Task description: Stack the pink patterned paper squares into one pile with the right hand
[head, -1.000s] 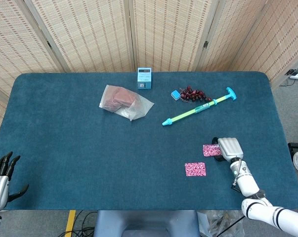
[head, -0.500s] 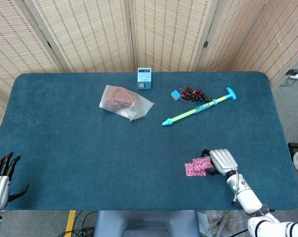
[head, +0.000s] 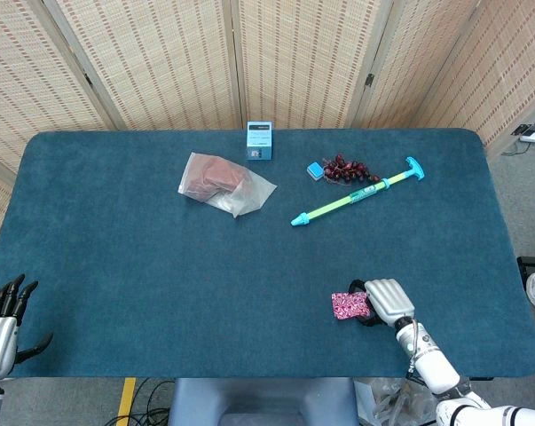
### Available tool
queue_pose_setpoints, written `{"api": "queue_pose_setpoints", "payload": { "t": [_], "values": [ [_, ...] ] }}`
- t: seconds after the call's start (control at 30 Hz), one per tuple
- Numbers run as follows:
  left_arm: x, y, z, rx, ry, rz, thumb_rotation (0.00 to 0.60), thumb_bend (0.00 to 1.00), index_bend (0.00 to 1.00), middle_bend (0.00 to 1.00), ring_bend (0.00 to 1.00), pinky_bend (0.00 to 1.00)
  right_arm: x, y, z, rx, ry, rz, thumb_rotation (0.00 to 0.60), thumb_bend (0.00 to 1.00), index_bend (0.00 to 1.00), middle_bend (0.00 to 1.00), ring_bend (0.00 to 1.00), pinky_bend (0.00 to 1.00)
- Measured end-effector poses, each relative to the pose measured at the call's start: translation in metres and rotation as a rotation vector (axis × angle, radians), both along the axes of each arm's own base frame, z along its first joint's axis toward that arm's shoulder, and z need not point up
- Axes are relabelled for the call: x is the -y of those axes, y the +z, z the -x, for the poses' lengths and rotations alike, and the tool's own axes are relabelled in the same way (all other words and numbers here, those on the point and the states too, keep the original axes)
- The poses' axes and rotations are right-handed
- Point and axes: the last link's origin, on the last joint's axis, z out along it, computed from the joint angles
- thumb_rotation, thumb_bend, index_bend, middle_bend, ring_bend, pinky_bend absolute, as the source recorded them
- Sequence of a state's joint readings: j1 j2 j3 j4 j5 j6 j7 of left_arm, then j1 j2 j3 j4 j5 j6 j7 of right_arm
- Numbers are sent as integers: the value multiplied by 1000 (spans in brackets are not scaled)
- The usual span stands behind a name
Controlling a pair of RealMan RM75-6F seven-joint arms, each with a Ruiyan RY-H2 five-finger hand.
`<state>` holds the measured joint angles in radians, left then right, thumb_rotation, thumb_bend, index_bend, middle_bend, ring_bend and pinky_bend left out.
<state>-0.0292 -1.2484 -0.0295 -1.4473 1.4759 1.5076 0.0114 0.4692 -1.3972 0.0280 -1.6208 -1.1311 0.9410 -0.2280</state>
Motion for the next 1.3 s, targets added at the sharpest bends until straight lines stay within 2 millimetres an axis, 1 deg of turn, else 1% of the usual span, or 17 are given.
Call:
{"api": "queue_pose_setpoints", "payload": {
  "t": [0.23, 0.5, 0.73, 0.9, 0.93, 1.0, 1.03, 1.07, 1.1, 1.13, 1.17, 1.23, 1.3],
  "values": [
    [0, 0, 1, -1, 4, 1, 600, 256, 129, 46, 42, 106, 0, -1, 2, -17, -4, 1, 600, 258, 375, 1000, 1000, 1000],
    [-1, -1, 2, 2, 2, 3, 600, 256, 129, 46, 42, 106, 0, 1, 1, -15, -5, 14, 600, 220, 320, 1000, 1000, 1000],
    [-1, -1, 2, 2, 1, 0, 600, 256, 129, 46, 42, 106, 1, 2, 1, -9, -5, 19, 600, 218, 286, 1000, 1000, 1000],
    [-2, 1, 1, 0, -4, -4, 600, 256, 129, 46, 42, 106, 4, 11, -1, -2, 9, 56, 600, 224, 283, 1000, 1000, 1000],
    [-3, 1, 1, 0, -5, -7, 600, 256, 129, 46, 42, 106, 4, 15, -1, -2, 15, 69, 600, 231, 282, 998, 1000, 1000],
    [-4, 2, 1, -1, -8, -9, 600, 256, 129, 46, 42, 106, 5, 23, -1, -7, 33, 106, 600, 277, 283, 968, 985, 1000],
    [-4, 2, 0, -2, -9, -10, 600, 256, 129, 46, 42, 106, 6, 27, -1, -10, 42, 126, 600, 315, 282, 929, 943, 1000],
    [-4, 2, 0, -2, -10, -11, 600, 256, 129, 46, 42, 106, 6, 32, -1, -16, 52, 147, 600, 357, 283, 865, 862, 998],
    [-5, 2, 0, -3, -10, -11, 600, 256, 129, 46, 42, 106, 6, 38, -1, -26, 66, 180, 600, 374, 283, 820, 801, 984],
    [-5, 2, -1, -4, -11, -11, 600, 256, 129, 46, 42, 106, 6, 43, 0, -34, 77, 206, 600, 392, 283, 745, 708, 940],
    [-5, 2, -1, -4, -12, -11, 600, 257, 129, 46, 42, 106, 5, 49, 1, -42, 88, 233, 600, 406, 283, 658, 606, 853],
    [-6, 2, -2, -7, -15, -11, 600, 256, 129, 46, 42, 106, 2, 62, 3, -62, 112, 296, 600, 430, 283, 547, 465, 680],
    [-7, 2, -4, -9, -19, -13, 600, 256, 129, 46, 42, 106, -3, 77, 7, -79, 132, 351, 600, 457, 276, 414, 294, 430]
  ]
}}
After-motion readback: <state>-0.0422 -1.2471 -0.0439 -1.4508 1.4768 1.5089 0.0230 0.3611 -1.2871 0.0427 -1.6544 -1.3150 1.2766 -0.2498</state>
